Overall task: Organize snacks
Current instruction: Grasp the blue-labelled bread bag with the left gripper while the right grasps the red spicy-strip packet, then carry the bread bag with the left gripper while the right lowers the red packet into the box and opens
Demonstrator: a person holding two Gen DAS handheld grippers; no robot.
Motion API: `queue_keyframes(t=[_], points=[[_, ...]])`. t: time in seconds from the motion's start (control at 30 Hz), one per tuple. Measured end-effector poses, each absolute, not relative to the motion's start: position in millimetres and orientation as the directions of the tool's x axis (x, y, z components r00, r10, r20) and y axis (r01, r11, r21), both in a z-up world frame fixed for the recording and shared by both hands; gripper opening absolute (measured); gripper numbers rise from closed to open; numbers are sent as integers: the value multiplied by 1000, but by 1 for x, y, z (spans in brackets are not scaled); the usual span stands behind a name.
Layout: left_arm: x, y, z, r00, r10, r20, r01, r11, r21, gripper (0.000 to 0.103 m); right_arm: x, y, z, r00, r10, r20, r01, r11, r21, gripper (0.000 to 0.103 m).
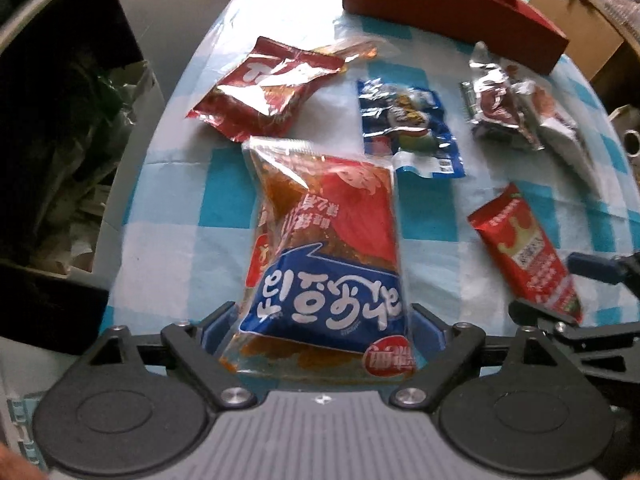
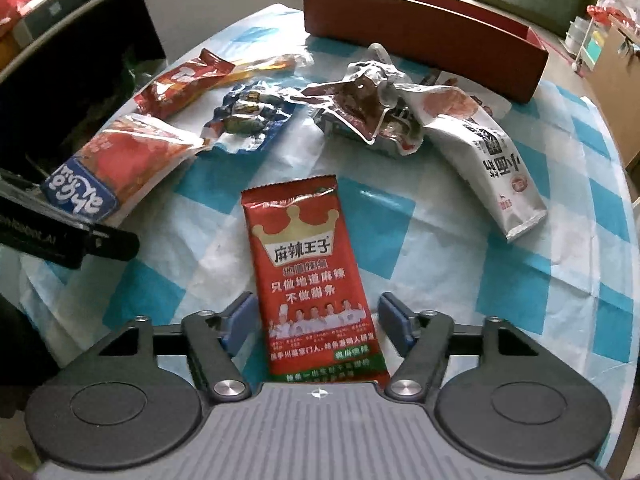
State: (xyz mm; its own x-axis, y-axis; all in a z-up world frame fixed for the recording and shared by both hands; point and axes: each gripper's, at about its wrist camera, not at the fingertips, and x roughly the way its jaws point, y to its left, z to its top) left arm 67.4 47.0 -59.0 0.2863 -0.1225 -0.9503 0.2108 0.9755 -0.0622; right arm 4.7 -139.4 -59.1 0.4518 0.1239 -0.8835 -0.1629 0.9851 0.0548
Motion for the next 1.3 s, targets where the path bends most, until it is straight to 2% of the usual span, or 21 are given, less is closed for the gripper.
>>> queue_keyframes(t=[0.03,0.2,0.3,0.4,0.43,0.5,0.6,0.67,0.77,1.0,1.1,1.17,1.23,1.3], points=[[69,46,-60,293,-117,-949,208,977,-57,88,7,-138,-60,451,124,-884,-171,984,51,87],[73,53,-58,292,-140,-946,176,980,-90,88,10,-131,-62,452,101,-886,-190,982,15,88],[71,59,-57,312,-136,-940,165,982,-87,86,9,-133,-62,464,92,-881,-196,981,-1,82],[67,55,-57,335,-130,-933,193,979,-67,75,9,-137,-61,468,86,-880,-187,982,-3,73],[66,52,-56,341,-129,-931,204,977,-61,67,9,-137,-60,471,85,-878,-186,983,-5,67],[61,47,-51,363,-119,-924,219,975,-39,57,9,-139,-59,473,95,-876,-183,983,7,62],[55,46,-44,366,-120,-923,223,974,-38,51,9,-142,-58,474,104,-875,-179,984,20,58],[53,51,-41,367,-149,-918,213,974,-73,43,8,-145,-57,473,114,-874,-175,984,34,57],[49,53,-37,373,-177,-911,214,972,-102,39,7,-148,-56,472,126,-872,-168,984,51,56],[35,15,-44,376,-158,-913,325,945,-29,39,7,-151,-51,492,141,-859,-157,985,72,56],[30,-6,-48,393,-104,-914,361,931,49,52,9,-152,-51,491,138,-860,-147,986,75,56],[27,-21,-58,389,-54,-919,386,916,110,69,10,-153,-52,487,132,-863,-139,988,72,56],[19,-33,-58,439,-16,-899,398,900,178,67,10,-154,-52,485,126,-865,-133,989,69,56],[15,-39,-57,447,-19,-894,412,892,187,56,10,-157,-52,488,126,-864,-128,989,72,56]])
